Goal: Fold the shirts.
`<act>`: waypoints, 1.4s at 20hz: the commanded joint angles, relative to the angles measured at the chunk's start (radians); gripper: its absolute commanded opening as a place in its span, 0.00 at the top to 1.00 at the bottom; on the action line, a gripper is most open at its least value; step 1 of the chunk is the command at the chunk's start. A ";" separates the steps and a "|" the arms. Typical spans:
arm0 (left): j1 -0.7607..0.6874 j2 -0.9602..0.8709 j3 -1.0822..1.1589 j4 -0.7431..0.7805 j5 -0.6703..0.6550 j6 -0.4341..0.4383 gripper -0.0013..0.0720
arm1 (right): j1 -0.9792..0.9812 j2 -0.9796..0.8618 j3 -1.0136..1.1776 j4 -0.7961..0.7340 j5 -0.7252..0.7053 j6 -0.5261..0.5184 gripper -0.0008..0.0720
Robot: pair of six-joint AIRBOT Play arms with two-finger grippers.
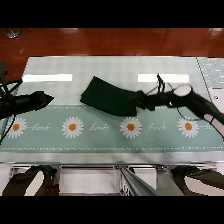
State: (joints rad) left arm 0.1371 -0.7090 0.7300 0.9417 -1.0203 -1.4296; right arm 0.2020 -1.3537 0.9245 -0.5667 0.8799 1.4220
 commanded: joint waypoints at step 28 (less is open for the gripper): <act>0.000 0.001 0.000 0.000 -0.002 0.008 0.96 | -1.152 0.681 -0.151 -1.242 0.706 0.381 0.15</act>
State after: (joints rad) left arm 0.1364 -0.7086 0.7300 0.9413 -1.0382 -1.4220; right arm -0.8906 -0.7139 0.8822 -1.6859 1.5856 1.8095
